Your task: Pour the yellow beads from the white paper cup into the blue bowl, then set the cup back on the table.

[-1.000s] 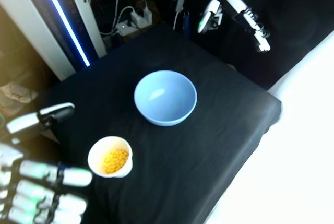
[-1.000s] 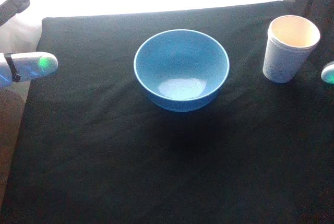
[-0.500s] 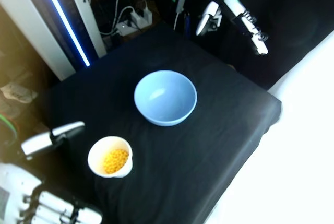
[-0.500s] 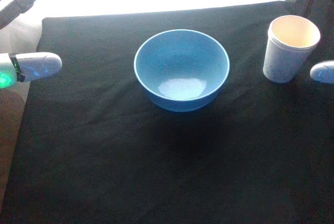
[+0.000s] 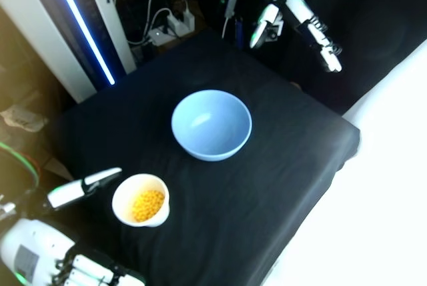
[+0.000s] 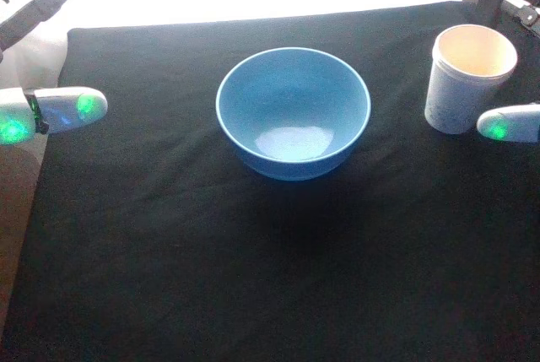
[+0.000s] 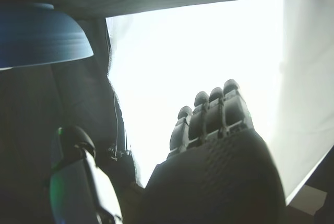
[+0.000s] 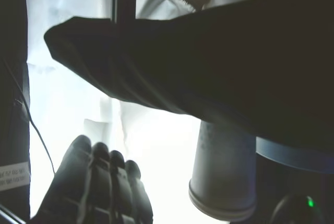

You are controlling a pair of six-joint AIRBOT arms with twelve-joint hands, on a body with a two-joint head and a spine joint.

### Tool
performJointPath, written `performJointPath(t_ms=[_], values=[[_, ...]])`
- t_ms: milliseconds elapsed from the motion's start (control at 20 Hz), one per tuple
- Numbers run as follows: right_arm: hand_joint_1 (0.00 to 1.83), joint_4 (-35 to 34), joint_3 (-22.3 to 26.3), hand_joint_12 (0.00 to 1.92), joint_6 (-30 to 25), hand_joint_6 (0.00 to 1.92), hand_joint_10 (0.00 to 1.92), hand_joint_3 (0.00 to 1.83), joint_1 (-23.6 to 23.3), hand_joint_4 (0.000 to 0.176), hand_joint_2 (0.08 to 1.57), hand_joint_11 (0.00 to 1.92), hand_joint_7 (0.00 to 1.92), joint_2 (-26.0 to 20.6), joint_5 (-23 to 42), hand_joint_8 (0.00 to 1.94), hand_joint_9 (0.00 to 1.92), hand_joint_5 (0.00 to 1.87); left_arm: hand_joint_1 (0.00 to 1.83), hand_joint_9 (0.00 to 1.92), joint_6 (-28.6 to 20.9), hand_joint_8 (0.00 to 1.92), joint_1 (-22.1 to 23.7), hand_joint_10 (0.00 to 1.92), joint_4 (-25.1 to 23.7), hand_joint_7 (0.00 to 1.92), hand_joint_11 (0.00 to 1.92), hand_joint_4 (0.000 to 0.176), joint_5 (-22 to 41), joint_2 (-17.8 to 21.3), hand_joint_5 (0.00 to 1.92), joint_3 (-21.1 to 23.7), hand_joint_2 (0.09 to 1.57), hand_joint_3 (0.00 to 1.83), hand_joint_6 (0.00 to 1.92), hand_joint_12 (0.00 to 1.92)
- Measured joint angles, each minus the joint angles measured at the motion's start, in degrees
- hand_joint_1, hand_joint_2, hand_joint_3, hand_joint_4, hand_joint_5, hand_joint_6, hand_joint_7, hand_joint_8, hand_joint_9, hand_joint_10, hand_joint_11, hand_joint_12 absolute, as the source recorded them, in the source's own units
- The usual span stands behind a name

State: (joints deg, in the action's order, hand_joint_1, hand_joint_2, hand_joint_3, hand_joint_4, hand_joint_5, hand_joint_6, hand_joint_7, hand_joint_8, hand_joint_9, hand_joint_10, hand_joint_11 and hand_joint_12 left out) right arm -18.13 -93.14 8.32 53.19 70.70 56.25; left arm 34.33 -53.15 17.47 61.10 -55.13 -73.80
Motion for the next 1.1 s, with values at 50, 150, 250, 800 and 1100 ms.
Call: performJointPath(t_ms=[50, 150, 250, 800, 1100], values=[[0.62, -0.3, -0.1, 0.0, 0.0, 0.0, 0.0, 0.0, -0.3, 0.0, 0.49, 0.0, 0.0, 0.4, 0.0, 0.0, 0.0, 0.0, 0.46, 0.0, 0.0, 0.0, 0.0, 0.0, -0.1, 0.04, 0.0, 0.12, -0.3, 0.0, 0.0, 0.0, 0.81, 0.0, 0.0, 0.0], [0.6, 0.1, -0.5, 0.0, 0.0, 0.0, 0.0, 0.01, -1.2, 0.0, 0.53, 0.0, 0.0, 1.4, -0.5, 0.0, 0.0, 0.0, 0.46, 0.0, 0.0, 0.0, 0.1, 0.0, -0.2, 0.04, 0.0, 0.15, -0.6, -0.1, 0.0, 0.0, 0.79, 0.0, 0.0, 0.0], [0.58, 0.3, -0.7, 0.0, 0.0, 0.0, 0.0, 0.02, -1.6, 0.0, 0.55, 0.0, 0.0, 2.0, -1.0, 0.0, 0.0, 0.0, 0.46, 0.0, 0.0, 0.0, 0.1, 0.0, 0.0, 0.03, 0.0, 0.149, -0.5, -0.1, 0.0, 0.0, 0.8, 0.0, 0.0, 0.0], [0.6, -1.9, -2.2, 0.0, -0.1, 0.0, 0.0, 0.0, -3.0, 0.0, 0.53, 0.0, 0.0, 4.1, -1.9, 0.0, 0.0, 0.0, 0.5, 0.0, 0.0, 0.0, 0.1, 0.0, -0.1, 0.04, 0.0, 0.129, -0.6, -0.4, 0.0, -0.4, 0.82, 0.01, 0.0, 0.0], [0.62, -2.1, -2.5, 0.0, -0.1, 0.0, 0.0, 0.02, -4.1, 0.0, 0.58, 0.0, 0.0, 5.2, -2.3, 0.0, 0.0, 0.0, 0.5, 0.0, 0.0, 0.01, 0.2, 0.0, 0.0, 0.05, 0.0, 0.149, -0.7, -0.4, 0.0, -0.4, 0.84, 0.01, 0.0, 0.0]])
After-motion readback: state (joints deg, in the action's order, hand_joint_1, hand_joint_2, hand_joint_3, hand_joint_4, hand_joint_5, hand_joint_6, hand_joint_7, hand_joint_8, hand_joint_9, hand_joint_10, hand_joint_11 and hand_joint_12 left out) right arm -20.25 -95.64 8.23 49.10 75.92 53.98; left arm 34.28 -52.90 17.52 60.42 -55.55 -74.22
